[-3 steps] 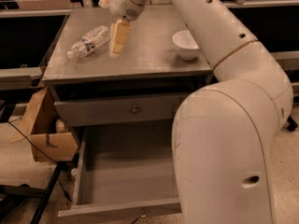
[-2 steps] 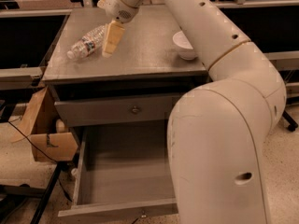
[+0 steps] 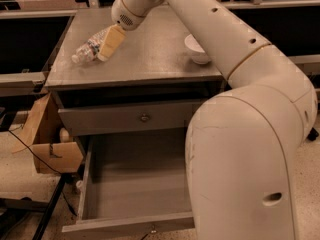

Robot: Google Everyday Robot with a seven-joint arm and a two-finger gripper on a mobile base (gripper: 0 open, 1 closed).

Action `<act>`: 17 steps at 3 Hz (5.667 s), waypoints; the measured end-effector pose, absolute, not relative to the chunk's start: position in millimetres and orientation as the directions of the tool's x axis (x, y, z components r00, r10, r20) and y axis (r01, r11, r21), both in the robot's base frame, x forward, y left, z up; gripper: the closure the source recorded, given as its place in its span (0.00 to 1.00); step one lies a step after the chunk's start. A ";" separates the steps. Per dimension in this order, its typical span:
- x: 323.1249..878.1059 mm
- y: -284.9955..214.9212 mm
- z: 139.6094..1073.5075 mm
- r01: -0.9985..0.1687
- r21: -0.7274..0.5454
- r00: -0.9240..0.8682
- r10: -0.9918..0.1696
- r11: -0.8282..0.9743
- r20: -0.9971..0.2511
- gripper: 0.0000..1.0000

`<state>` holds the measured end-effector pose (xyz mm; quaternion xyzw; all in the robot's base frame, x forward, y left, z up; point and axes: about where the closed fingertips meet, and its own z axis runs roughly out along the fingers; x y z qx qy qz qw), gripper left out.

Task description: Place water bottle into middle drawer

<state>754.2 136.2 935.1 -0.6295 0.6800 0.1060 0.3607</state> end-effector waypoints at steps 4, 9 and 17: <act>757.9 139.2 930.5 -0.900 -0.167 -0.162 -0.666 0.402 -0.728 0.00; 793.8 182.8 927.1 -0.772 0.235 -0.489 -0.316 0.591 -0.813 0.00; 822.2 216.3 881.7 -0.382 0.284 -0.794 -0.156 0.879 -0.587 0.00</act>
Offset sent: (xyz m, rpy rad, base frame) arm -0.0004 -0.0025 0.0012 0.0524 0.0510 -0.1089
